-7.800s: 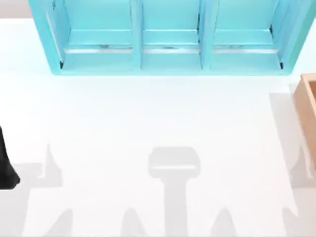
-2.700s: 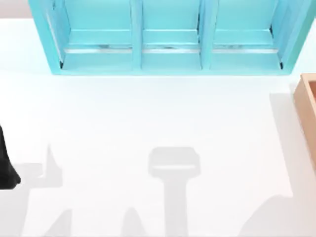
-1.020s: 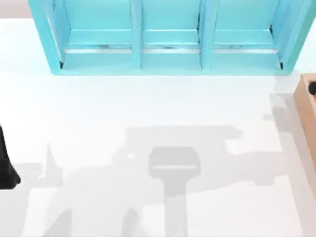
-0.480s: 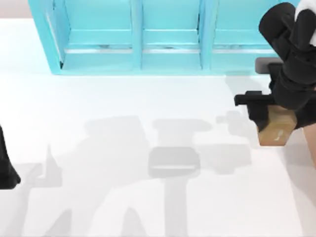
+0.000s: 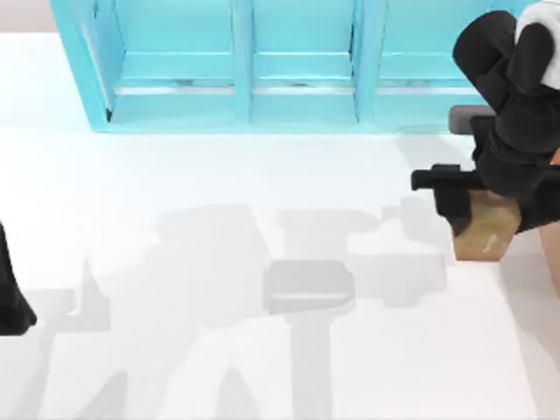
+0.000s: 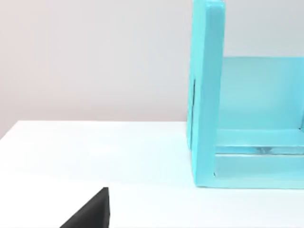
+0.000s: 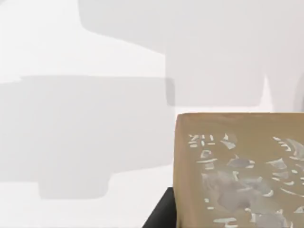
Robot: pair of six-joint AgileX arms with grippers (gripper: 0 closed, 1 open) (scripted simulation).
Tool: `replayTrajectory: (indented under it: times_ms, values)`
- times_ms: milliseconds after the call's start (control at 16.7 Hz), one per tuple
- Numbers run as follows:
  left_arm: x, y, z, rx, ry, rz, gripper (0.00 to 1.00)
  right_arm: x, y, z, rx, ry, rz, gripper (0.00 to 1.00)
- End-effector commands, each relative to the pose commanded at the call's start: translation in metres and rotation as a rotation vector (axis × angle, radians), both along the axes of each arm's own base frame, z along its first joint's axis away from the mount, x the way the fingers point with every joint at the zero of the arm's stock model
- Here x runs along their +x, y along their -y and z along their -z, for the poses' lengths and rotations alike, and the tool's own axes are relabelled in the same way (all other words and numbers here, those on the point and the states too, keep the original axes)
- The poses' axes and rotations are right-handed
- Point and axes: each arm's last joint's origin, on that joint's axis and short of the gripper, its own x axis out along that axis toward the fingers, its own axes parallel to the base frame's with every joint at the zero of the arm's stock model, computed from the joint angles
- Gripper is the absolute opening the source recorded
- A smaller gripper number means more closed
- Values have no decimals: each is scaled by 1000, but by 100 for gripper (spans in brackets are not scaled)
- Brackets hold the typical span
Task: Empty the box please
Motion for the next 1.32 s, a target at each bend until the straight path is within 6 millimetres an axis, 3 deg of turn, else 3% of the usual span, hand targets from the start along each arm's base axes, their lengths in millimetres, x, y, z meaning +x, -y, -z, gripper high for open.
replayTrajectory:
  times_ms: [420,540,780,1020,1320]
  values:
    - [0,0,0,0,0,0,100,2,-36,11,64,121,-109,0]
    - [0,0,0,0,0,0,100,2,-32,24,51,89,-97,0]
    - [0,0,0,0,0,0,100,0,-4,45,1,2,-12,0]
    - [0,0,0,0,0,0,100,0,-1,47,-3,-5,-4,0]
    - [0,0,0,0,0,0,100,0,-1,47,-3,-5,-4,38]
